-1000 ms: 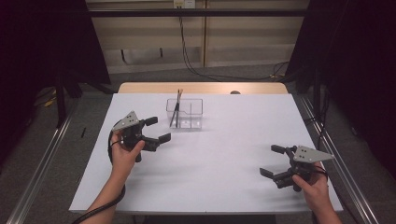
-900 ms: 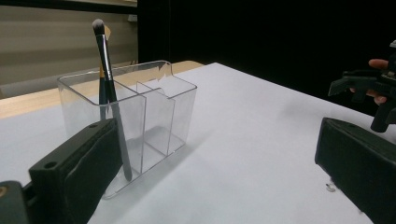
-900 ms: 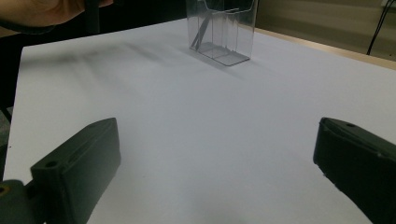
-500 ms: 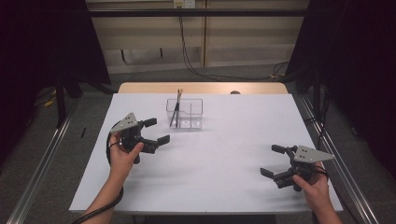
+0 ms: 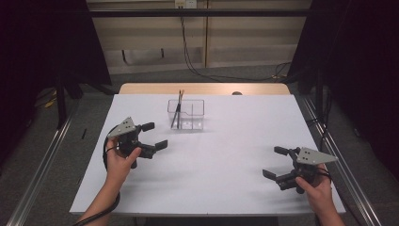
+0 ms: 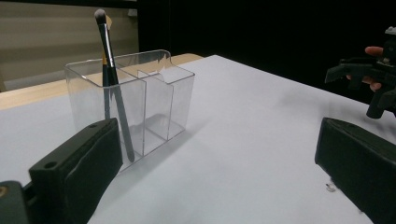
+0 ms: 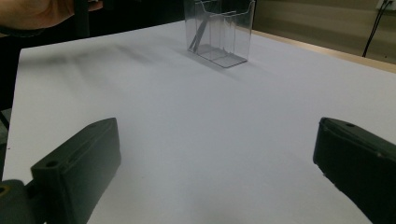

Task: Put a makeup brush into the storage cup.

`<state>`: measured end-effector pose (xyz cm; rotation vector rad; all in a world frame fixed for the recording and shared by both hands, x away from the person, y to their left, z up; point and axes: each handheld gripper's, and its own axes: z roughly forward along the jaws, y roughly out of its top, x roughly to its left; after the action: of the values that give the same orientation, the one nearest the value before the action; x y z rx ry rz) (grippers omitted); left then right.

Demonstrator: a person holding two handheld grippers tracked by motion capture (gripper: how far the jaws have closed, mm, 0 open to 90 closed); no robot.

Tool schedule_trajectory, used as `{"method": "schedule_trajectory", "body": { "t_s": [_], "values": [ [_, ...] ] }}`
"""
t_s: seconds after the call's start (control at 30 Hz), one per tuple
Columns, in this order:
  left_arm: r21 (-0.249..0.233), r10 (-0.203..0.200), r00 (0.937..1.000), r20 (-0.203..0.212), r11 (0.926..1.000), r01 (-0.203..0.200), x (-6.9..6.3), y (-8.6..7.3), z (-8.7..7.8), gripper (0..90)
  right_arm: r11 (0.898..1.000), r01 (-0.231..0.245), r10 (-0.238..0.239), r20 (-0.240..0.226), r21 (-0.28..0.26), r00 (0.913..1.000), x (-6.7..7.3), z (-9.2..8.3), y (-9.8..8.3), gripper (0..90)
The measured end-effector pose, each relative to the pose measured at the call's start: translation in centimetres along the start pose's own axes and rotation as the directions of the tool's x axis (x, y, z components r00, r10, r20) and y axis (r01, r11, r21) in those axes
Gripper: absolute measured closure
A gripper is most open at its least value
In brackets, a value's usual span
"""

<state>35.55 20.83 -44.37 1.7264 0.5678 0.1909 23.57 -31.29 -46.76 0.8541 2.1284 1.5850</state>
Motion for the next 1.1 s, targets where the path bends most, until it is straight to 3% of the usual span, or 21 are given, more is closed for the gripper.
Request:
{"method": "schedule_trajectory", "body": {
  "t_s": [0.53, 1.1],
  "values": [
    [0.014, 0.009, 0.9997, -0.023, 0.9999, -0.008, -0.3, -0.7, -1.6, 0.8, 1.0, -0.001, 0.001, 0.001, 0.002, 1.0, 0.0, 0.0, 0.0, 0.5],
    [0.018, 0.017, 0.9995, -0.025, 0.9997, -0.016, -0.5, -0.8, -2.3, 0.8, 1.0, 0.0, 0.0, 0.008, -0.002, 1.0, -0.1, -0.1, 0.0, 0.5]
  ]
}}
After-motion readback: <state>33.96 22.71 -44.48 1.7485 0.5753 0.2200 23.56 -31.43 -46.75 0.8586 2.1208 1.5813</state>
